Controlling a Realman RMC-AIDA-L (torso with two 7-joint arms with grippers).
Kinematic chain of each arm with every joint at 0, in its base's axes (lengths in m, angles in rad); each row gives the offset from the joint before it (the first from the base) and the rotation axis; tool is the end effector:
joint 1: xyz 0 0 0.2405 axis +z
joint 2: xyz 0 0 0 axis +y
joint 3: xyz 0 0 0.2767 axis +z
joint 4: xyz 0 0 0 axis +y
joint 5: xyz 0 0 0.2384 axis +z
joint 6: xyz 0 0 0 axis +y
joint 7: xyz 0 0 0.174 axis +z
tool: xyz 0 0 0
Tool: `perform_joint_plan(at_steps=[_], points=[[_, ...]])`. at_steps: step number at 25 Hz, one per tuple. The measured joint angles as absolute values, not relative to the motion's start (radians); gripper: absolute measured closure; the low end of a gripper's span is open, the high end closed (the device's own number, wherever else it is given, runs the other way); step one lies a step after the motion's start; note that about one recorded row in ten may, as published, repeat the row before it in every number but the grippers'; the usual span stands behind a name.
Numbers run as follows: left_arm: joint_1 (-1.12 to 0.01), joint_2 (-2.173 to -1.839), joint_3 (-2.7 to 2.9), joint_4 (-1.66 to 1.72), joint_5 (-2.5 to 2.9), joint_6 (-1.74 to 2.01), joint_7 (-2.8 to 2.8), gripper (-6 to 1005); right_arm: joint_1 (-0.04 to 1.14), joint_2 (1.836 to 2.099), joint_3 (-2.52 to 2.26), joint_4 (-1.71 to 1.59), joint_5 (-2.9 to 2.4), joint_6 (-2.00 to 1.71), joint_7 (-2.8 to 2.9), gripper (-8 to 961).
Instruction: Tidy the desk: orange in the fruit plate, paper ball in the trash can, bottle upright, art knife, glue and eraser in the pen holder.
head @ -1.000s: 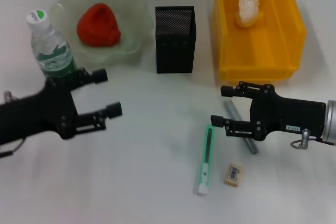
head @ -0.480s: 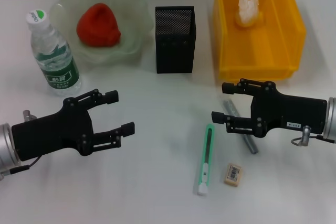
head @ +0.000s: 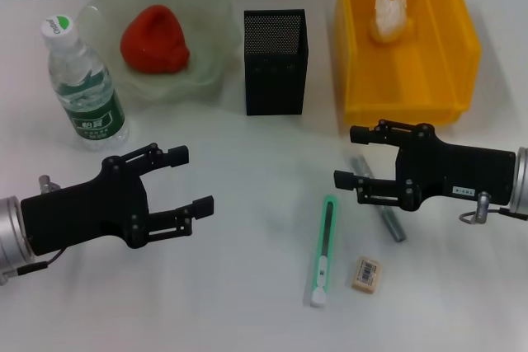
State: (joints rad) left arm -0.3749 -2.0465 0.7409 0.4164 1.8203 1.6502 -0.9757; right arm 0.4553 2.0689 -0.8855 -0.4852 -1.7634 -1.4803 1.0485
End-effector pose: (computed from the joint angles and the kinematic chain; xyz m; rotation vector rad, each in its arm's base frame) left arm -0.3229 0.2978 -0.0552 -2.6629 -0.4667 -0.9053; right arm 0.2979 0.3426 -0.0726 -2.7073 0.4084 0.7585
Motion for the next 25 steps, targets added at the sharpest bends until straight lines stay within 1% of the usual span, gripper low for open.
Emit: perform_joint_plan(at_steps=[3, 9, 12, 14, 21, 23, 24, 25], points=[[-0.375, -2.046, 0.739, 0.421, 1.821, 1.65, -0.977, 151, 0.477, 2.056, -0.893, -0.487, -1.772, -1.481, 1.095, 201], [-0.377, -2.037, 0.734, 0.421, 1.817, 1.657, -0.988, 150, 0.567, 1.999, -0.901, -0.522, -1.849, -1.562, 1.245, 201], [-0.378, -2.036, 0.733, 0.425, 1.815, 1.662, -0.996, 150, 0.631, 1.984, -0.901, -0.585, -1.967, -1.597, 1.332, 201], [-0.379, -2.036, 0.733, 0.427, 1.814, 1.665, -0.998, 151, 0.683, 1.983, -0.901, -0.623, -2.061, -1.608, 1.377, 201], [-0.385, -2.032, 0.739, 0.48, 1.821, 1.673, -1.049, 151, 0.869, 1.992, -0.999, -0.669, -2.27, -1.663, 1.409, 201], [-0.388, -2.03, 0.74, 0.481, 1.825, 1.67, -1.053, 151, 0.906, 2.002, -1.066, -0.687, -2.284, -1.665, 1.41, 201], [-0.394, -2.022, 0.738, 0.481, 1.835, 1.669, -1.073, 151, 0.921, 2.008, -1.092, -0.696, -2.289, -1.665, 1.41, 201], [-0.396, -2.017, 0.735, 0.481, 1.836, 1.672, -1.086, 150, 0.948, 2.024, -1.141, -0.718, -2.305, -1.662, 1.41, 201]])
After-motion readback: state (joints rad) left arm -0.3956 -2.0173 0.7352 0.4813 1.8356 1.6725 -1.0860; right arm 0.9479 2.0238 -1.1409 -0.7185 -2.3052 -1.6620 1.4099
